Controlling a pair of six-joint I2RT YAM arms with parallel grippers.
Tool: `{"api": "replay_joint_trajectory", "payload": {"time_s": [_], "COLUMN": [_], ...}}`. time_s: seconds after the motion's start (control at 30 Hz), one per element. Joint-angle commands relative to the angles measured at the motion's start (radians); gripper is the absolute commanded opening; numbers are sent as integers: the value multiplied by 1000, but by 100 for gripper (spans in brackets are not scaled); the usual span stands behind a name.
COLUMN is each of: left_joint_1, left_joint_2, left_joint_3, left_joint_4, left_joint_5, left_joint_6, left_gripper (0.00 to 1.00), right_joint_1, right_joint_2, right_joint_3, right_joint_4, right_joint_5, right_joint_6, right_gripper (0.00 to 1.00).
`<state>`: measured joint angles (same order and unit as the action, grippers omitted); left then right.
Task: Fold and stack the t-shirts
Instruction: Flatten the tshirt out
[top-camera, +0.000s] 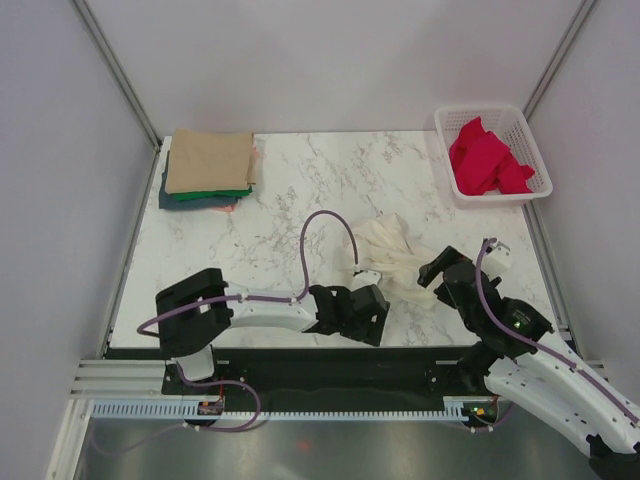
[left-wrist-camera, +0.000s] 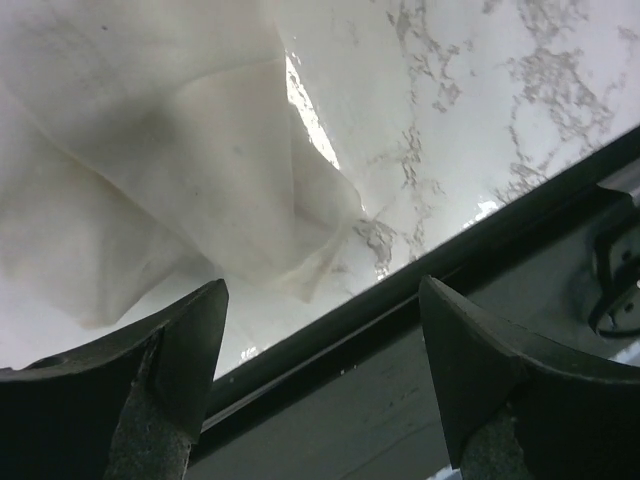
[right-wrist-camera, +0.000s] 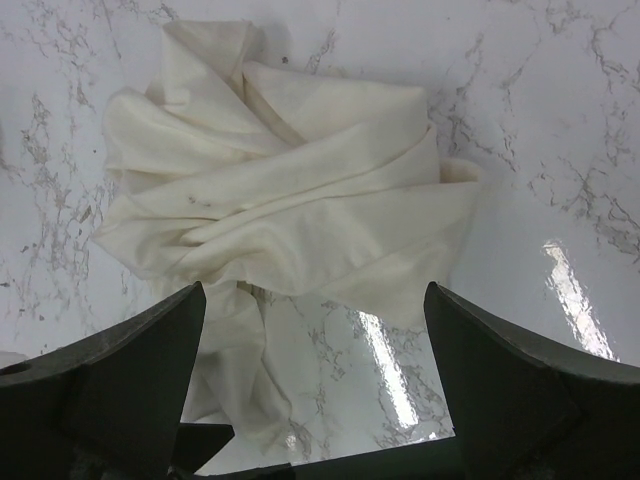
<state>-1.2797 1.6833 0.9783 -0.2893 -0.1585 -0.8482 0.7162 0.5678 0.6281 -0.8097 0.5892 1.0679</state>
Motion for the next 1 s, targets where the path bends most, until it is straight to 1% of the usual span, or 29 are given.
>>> {"api": "replay_joint_trajectory", "payload": {"time_s": [0.0, 0.1, 0.2, 0.23, 0.3, 0.33, 0.37, 0.4, 0.43, 0.47, 0.5, 0.6, 0.63, 0.7, 0.73, 0.77, 0.83, 0.87, 0.93, 0.97], "left_joint_1": [-23, -30, -33, -38, -43, -46, -46, -46, -46, -46, -46, -46, -46, -46, -46, -46, -40, -33, -12, -3], "left_joint_2": [78, 134, 190, 206, 243, 254, 262, 269, 266, 260, 247, 138, 36, -99, -172, -327, -466, -591, -693, -738], "left_joint_3": [78, 102, 129, 140, 169, 178, 186, 191, 189, 189, 186, 177, 180, 197, 209, 238, 260, 272, 266, 234], "left_joint_4": [-54, -88, -97, -102, -112, -122, -126, -129, -129, -136, -152, -209, -281, -361, -466, -509, -614, -649, -714, -766], "left_joint_5": [-102, -116, -124, -128, -145, -153, -159, -174, -180, -188, -199, -236, -245, -292, -318, -376, -435, -482, -536, -561], "left_joint_6": [-104, -144, -157, -157, -157, -157, -158, -152, -149, -146, -134, -104, -92, -46, -32, 7, 47, 79, 83, 80], "left_gripper": [84, 83, 78, 72, 65, 55, 48, 30, 18, 3, 2, 2, 2, 2, 2, 2, 2, 2, 2, 2], "right_joint_1": [0, 0, 0, 0, 0, 0, 0, 0, 0, 0, 0, 0, 0, 0, 0, 0, 0, 0, 0, 0], "right_joint_2": [-19, -35, -49, -51, -51, -49, -48, -49, -48, -48, -48, -48, -48, -48, -46, -45, -33, -28, 0, 9], "right_joint_3": [-7, -7, -7, -8, -7, -7, -5, -5, -7, -7, -7, -5, -2, 1, 1, 1, -5, -10, -24, -30], "right_joint_4": [-16, -26, -29, -29, -28, -28, -29, -29, -31, -31, -31, -31, -32, -37, -37, -37, -33, -28, -5, 6], "right_joint_5": [-9, -11, -15, -19, -22, -23, -26, -26, -29, -29, -31, -31, -31, -29, -29, -29, -28, -31, -43, -46], "right_joint_6": [-20, -28, -31, -31, -31, -32, -34, -33, -33, -33, -34, -36, -37, -39, -39, -39, -28, -25, -14, -14], "right_gripper": [98, 98, 98, 98, 98, 98, 98, 98, 98, 98, 98, 98, 98, 98, 98, 98, 98, 98, 98, 98]}}
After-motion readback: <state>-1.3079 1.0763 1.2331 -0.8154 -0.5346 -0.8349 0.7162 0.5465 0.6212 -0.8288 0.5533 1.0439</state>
